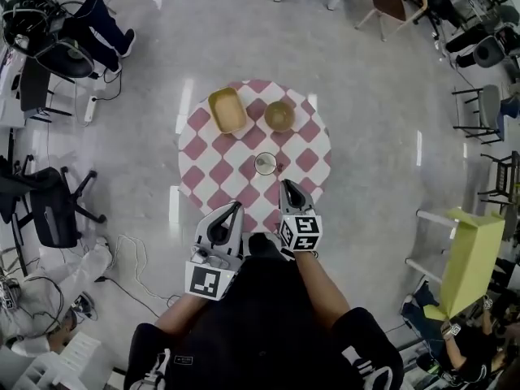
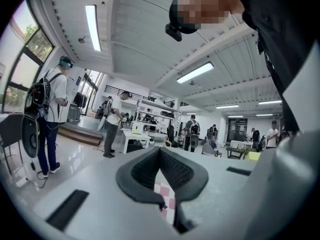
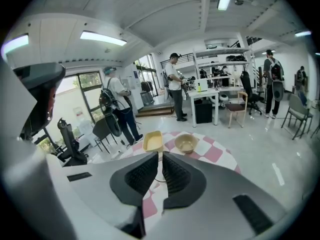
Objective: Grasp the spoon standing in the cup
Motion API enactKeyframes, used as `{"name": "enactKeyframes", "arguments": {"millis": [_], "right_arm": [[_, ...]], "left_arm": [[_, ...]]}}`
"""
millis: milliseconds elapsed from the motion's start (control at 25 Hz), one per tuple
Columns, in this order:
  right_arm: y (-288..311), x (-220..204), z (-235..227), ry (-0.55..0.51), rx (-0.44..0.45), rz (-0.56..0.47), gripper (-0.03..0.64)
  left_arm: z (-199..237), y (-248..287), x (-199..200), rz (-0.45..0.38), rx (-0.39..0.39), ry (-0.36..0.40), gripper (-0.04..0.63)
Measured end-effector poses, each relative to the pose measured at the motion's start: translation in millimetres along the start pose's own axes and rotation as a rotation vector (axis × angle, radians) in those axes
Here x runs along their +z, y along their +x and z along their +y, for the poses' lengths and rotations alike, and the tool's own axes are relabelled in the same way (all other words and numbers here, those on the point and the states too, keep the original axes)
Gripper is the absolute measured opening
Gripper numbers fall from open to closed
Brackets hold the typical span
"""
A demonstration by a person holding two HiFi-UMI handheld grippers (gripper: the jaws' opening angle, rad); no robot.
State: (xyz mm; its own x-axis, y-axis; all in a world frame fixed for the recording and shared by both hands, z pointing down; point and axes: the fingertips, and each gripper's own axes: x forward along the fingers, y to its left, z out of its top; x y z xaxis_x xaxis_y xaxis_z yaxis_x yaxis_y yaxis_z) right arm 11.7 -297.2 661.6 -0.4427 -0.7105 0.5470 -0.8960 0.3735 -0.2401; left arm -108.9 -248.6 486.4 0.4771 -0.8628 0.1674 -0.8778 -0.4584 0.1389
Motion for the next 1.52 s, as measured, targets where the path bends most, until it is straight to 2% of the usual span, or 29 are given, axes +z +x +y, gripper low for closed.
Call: {"name": "enactKeyframes", "arguments": {"millis": [120, 280, 520, 760, 1000, 1360, 1520], "right_arm": [[23.2, -13.8, -12.9, 0.039, -0.036, 0.059, 0.04], [52.9, -31.9, -28.0, 0.092, -0.062, 0.129, 0.099], [83.2, -57.1, -46.7, 0.168, -0.093, 0.195, 0.117], [99.6, -70.9, -53.3, 0.192, -0.103, 0.233, 0.114], [87.8, -65.0, -46.9, 0.19, -0.096, 0.212, 0.067], [44.9, -38.9, -35.1, 0.135, -0.041, 0.093, 0.06], [16.2, -19.8, -25.8, 0.084, 0.01, 0.018, 0.06]], "left_arm": [[17.9, 17.4, -11.4, 0.06, -0.014, -0.023, 0.008], [36.8, 39.1, -16.6, 0.074, -0.026, -0.042, 0.008], [50.7, 59.1, -31.0, 0.113, -0.046, -0.052, 0.008], [57.9, 65.2, -42.4, 0.136, -0.044, -0.069, 0.008], [50.4, 53.7, -39.1, 0.137, -0.035, -0.078, 0.008], [8.5, 12.2, -15.0, 0.053, 0.02, -0.05, 0.008], [-17.1, -13.4, 6.1, -0.053, 0.073, -0.059, 0.008]]}}
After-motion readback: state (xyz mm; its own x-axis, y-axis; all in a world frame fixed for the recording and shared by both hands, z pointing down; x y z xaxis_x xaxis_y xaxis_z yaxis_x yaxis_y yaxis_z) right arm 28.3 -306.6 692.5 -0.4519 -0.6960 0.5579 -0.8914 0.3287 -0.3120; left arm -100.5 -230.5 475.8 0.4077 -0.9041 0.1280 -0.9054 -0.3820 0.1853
